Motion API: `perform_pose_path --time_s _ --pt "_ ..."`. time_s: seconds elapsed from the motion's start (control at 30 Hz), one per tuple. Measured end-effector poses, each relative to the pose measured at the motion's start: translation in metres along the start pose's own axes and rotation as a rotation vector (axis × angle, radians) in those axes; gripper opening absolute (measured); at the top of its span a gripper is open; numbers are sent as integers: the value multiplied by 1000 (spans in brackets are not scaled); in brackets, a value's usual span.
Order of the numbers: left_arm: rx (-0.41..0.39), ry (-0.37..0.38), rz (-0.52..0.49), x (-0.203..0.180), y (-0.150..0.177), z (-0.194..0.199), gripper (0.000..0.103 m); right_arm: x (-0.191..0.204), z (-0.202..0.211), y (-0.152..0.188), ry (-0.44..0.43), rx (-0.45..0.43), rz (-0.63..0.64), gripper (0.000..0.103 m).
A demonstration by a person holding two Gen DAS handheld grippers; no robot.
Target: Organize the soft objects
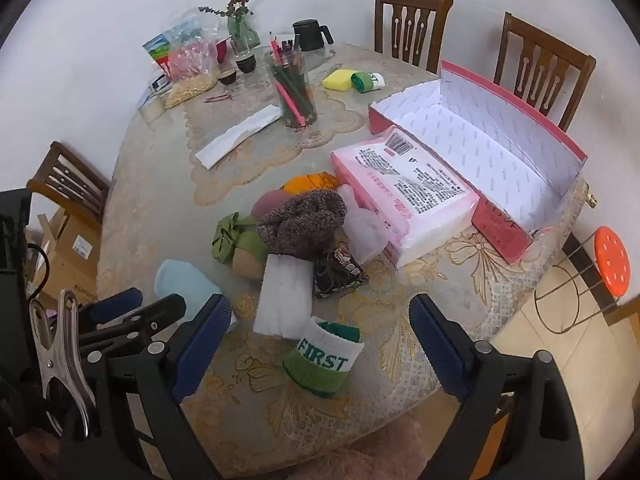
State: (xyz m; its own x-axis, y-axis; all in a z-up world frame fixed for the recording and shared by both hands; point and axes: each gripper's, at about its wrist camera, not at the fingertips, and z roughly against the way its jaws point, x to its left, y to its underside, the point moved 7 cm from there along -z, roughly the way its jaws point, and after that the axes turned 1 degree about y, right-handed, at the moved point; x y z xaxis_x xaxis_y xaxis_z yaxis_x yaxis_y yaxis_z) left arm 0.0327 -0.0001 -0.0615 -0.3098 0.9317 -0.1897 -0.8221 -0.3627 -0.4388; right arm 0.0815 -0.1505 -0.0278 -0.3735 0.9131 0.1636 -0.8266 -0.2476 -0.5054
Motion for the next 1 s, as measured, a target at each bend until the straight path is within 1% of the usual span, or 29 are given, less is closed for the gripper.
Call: perform_pose_path --time_s 0.13,0.17,0.23,0.27,0.3,0.37,0.4,0.43,1.0 --pt "-12 0 -13 0 1 3 68 0 0 -1 5 -13 -7 93" --pt "-12 -1 -12 11 3 0 68 0 0 -1 4 -15 -11 93" --pt "-13 1 -14 14 6 1 68 0 -1 -1 3 -15 -19 93" --pt "0 -10 -7 9 1 1 68 -1 -1 0 3 -15 -23 93" --pt "-1 -9 -8 10 2 1 68 4 -2 -1 7 -7 4 93" --pt "-2 -8 -10 12 3 2 68 2 -1 0 6 -6 5 93" --pt "-2 -7 -11 14 3 2 68 2 0 0 6 -7 5 93" --pt "3 -14 -4 7 0 0 68 2 0 1 6 -7 4 93" --pt "3 -20 -19 1 2 3 68 -5 0 5 0 -7 -6 93"
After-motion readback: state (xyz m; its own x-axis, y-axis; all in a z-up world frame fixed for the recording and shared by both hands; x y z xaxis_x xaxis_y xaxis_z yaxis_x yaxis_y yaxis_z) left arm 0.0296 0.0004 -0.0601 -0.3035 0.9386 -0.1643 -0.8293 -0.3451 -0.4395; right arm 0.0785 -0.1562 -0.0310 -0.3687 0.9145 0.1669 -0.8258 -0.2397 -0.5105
